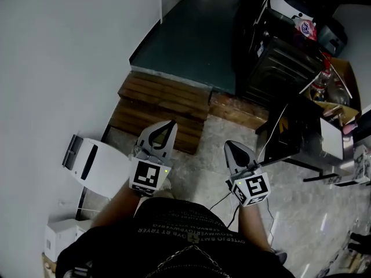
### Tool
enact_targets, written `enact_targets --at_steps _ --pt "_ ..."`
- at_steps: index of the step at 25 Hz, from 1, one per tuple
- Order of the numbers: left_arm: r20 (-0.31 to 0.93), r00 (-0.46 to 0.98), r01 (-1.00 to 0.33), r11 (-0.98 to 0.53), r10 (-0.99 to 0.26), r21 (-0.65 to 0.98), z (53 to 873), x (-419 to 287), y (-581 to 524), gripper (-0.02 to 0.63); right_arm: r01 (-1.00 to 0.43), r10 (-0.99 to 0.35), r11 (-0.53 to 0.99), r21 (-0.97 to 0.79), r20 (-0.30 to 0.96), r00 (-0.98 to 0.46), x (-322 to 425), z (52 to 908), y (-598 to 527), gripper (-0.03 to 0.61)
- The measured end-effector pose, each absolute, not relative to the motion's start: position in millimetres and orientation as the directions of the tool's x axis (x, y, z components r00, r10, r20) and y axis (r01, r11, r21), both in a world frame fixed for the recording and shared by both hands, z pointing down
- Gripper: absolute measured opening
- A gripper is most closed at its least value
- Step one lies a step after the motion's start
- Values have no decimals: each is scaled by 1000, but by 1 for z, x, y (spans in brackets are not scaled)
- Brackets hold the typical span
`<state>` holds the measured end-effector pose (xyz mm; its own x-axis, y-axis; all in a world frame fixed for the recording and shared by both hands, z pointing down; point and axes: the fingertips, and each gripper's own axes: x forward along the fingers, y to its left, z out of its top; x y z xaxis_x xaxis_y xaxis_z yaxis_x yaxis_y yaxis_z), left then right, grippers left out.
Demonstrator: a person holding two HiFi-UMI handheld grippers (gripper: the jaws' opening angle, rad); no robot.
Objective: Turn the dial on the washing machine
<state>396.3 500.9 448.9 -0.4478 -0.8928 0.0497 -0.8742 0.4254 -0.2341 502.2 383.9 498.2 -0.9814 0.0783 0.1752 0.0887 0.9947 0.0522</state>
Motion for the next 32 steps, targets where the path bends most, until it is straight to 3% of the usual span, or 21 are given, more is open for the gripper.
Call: enact_targets --at_steps 14,23,32 --pt "64 -417 -899 402 -906 -172 467 246 516 5 93 76 993 75 200 -977 338 499 405 -3" --pt "70 -352 -930 340 -933 -139 473 213 500 5 -13 -22 999 43 220 -975 322 507 381 -3" --pt "122 -347 -936 334 -930 -113 500 186 476 5 -13 -14 1000 10 217 -976 293 521 353 -3"
